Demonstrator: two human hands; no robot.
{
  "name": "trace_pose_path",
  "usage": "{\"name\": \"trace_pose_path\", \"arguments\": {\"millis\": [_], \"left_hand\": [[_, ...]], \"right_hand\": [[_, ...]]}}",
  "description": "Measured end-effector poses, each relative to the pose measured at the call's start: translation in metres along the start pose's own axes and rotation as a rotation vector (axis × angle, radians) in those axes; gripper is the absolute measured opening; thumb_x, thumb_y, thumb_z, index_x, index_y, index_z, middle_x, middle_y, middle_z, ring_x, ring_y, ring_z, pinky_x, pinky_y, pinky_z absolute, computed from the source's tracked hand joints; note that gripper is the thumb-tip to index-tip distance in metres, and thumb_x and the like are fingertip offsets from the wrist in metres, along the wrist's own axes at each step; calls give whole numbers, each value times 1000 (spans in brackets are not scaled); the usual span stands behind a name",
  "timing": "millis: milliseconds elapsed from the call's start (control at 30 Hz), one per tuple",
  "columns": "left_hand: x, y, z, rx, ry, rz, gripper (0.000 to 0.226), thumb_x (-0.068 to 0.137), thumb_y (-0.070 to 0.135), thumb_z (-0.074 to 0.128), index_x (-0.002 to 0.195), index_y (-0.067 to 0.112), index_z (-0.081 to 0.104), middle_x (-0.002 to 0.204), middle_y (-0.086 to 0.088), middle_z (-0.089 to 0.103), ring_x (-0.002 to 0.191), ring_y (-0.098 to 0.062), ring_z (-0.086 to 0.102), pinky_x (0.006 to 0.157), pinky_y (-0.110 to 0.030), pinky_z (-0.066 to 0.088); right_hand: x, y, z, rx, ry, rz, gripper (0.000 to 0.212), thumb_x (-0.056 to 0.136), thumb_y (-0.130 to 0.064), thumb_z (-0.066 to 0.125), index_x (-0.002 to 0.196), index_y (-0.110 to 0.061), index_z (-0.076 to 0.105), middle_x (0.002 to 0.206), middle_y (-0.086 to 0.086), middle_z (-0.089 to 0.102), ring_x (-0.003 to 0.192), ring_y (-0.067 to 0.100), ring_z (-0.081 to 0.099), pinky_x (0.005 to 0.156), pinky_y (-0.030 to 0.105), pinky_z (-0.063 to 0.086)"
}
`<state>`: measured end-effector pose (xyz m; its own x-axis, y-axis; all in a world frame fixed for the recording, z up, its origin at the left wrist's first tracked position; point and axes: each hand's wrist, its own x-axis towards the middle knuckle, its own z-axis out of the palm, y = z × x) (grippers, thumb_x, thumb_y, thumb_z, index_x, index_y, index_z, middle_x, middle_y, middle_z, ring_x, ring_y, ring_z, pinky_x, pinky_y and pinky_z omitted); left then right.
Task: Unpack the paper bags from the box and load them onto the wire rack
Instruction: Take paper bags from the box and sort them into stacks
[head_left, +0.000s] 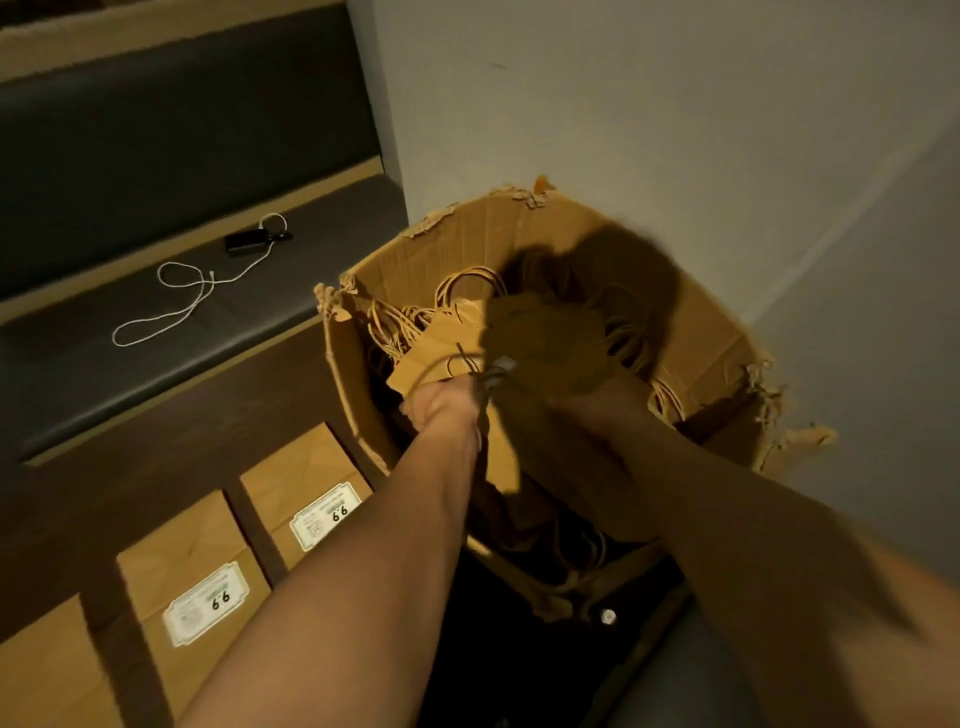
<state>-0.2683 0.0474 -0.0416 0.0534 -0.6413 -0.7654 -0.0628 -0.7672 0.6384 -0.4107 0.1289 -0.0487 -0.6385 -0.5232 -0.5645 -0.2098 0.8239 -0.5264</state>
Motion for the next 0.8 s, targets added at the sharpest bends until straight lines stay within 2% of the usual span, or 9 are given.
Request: {"name": "trace_pose_path", "arguments": {"millis": [67,100,233,400,467,533,600,667,800], "left_hand": [[1,-1,1,59,72,52,40,76,18,80,107,2,60,89,-8,67,66,-18,60,54,-25,49],[2,-4,3,80,77,61,35,79,17,81,105,4,61,84,-6,65,63,-17,56,53,-24,45],[5,-9,9,186,6,79,18,81,13,80,85,10,63,80,-8,63,73,-22,56,64,-31,46],[0,-11,16,476,30,369,29,89,28,71,114,24,57,98,4,60,91,-18,56,80,-30,49],[-3,-8,13,452,23,351,26,88,26,73,108,23,57,102,2,64,93,-21,61,85,-34,55],[-1,-3,8,383,-10,293,40,87,21,75,122,20,55,112,-3,67,99,-30,66,88,-34,57],[-4,3,4,223,-96,260,60,88,8,73,142,7,45,107,-4,64,92,-31,67,75,-18,52],[-6,8,1,61,-195,287,49,85,-7,71,131,1,54,102,-17,70,76,-25,67,60,-18,54],[-16,15,1,-64,-293,376,41,89,-18,56,115,13,58,94,-2,68,86,-20,67,63,-26,60]], "right_hand": [[4,2,-2,-22,-53,22,97,68,-53,81,145,-12,38,145,12,43,133,36,41,110,47,36],[8,6,-1,-33,-60,5,98,66,-53,83,144,-11,40,144,12,45,132,35,43,110,47,37],[12,5,-6,66,-20,-6,91,63,-47,87,138,-11,48,137,9,54,125,33,51,104,43,44],[12,3,-3,209,-30,-48,72,72,-41,83,130,-12,53,126,10,59,113,31,58,98,45,49],[9,2,-2,221,-43,-66,73,74,-37,82,134,-11,49,127,11,57,113,31,57,97,44,49],[7,4,-4,303,-60,-69,77,74,-33,83,137,-9,44,132,10,54,114,29,55,94,40,48],[4,5,-7,418,-121,-51,75,75,-31,82,136,-9,45,128,5,55,100,22,58,84,36,50],[2,4,-10,512,-184,-53,63,77,-30,81,129,-11,50,120,0,58,87,17,59,73,33,51],[-3,-5,-8,574,-153,-115,67,82,-28,77,139,-11,46,126,3,59,104,25,60,92,41,50]]}}
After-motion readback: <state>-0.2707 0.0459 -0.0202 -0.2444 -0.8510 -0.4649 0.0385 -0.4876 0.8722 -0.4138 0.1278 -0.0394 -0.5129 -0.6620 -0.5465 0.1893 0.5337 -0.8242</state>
